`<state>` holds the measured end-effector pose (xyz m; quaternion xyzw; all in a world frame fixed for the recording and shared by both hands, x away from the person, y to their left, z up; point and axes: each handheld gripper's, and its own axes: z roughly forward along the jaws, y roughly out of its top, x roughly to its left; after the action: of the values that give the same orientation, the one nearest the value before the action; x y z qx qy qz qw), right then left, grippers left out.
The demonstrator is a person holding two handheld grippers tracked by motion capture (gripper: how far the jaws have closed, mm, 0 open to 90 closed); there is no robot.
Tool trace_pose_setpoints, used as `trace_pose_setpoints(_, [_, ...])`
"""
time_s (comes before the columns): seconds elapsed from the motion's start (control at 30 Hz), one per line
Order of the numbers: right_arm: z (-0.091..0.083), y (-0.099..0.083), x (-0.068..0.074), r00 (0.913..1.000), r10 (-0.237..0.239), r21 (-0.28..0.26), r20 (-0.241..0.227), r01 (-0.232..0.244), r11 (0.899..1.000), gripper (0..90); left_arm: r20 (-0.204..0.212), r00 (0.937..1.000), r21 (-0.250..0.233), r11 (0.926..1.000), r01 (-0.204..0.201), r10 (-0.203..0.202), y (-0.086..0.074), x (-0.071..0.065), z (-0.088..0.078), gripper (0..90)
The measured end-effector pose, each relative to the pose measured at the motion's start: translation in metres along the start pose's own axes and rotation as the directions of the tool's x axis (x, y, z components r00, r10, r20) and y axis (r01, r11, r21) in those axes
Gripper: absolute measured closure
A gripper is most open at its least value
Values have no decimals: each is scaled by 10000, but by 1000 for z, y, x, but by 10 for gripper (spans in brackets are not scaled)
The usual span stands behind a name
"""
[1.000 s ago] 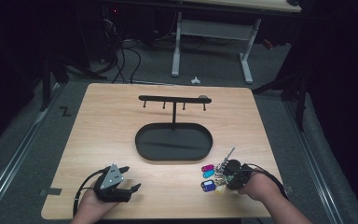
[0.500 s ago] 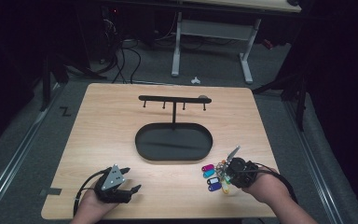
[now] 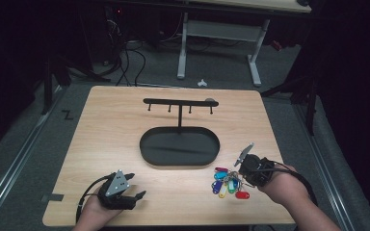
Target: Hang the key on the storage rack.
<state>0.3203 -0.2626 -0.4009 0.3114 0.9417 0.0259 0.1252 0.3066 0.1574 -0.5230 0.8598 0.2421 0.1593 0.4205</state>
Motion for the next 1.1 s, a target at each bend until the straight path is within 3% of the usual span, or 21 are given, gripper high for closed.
trace_pose_setpoints(0.2, [-12,1,-3,9998,81,9,-154,-80,10000,879,11,10000,75,10000,-44,44,0,-1,1,273])
trace_pose_setpoints(0.43, [-21,1,-17,9938,497,142,-997,-485,9987,879,11,10000,72,10000,-28,28,0,0,0,273])
trace_pose_setpoints(0.7, [-41,9,-28,9903,700,379,-1200,-659,9971,879,21,10000,62,10000,-27,27,0,-1,1,272])
trace_pose_setpoints(1.1, [-68,25,-35,9928,634,588,-1017,-576,9966,879,97,9999,101,9999,-113,113,0,-1,1,272])
